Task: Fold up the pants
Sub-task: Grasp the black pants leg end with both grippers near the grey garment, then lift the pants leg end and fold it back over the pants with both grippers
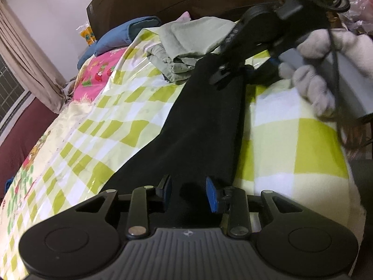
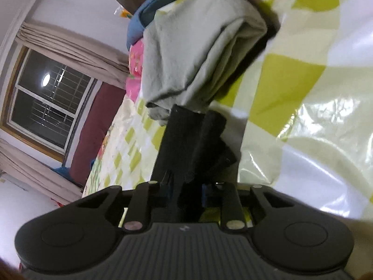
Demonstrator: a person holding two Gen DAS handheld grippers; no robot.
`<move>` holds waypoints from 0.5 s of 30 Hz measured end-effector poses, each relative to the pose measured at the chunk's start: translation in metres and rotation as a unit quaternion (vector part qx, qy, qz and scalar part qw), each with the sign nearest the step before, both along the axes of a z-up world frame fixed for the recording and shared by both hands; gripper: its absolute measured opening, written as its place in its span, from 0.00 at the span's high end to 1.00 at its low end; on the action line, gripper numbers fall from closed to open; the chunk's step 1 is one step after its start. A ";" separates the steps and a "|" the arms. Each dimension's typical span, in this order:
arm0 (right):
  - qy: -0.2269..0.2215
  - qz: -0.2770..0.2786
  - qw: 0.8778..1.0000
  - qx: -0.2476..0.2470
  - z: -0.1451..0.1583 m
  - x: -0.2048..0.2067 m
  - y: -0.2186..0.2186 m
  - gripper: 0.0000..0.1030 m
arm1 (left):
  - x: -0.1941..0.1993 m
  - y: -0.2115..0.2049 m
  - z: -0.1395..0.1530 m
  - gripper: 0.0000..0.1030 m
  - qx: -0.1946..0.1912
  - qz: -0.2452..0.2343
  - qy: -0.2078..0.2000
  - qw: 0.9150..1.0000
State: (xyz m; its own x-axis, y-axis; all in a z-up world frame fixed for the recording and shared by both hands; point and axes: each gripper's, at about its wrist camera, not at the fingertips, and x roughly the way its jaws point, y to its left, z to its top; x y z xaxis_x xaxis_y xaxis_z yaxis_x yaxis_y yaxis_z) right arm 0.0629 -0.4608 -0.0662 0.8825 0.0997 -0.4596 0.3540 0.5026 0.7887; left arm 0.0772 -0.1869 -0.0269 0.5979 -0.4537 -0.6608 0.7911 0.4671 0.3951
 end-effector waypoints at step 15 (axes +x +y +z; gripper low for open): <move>-0.054 0.061 0.993 -0.087 0.092 -0.002 0.064 0.92 | 0.001 0.039 0.008 0.53 -0.085 0.049 0.077 0.992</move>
State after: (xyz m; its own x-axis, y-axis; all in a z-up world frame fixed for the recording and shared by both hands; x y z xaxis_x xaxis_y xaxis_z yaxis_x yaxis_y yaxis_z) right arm 0.0608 -0.3972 0.0262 0.9136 0.1370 -0.3827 0.1998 0.6687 0.7162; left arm 0.0780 -0.1481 -0.0189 0.5429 -0.5111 -0.6664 0.7834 0.5941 0.1826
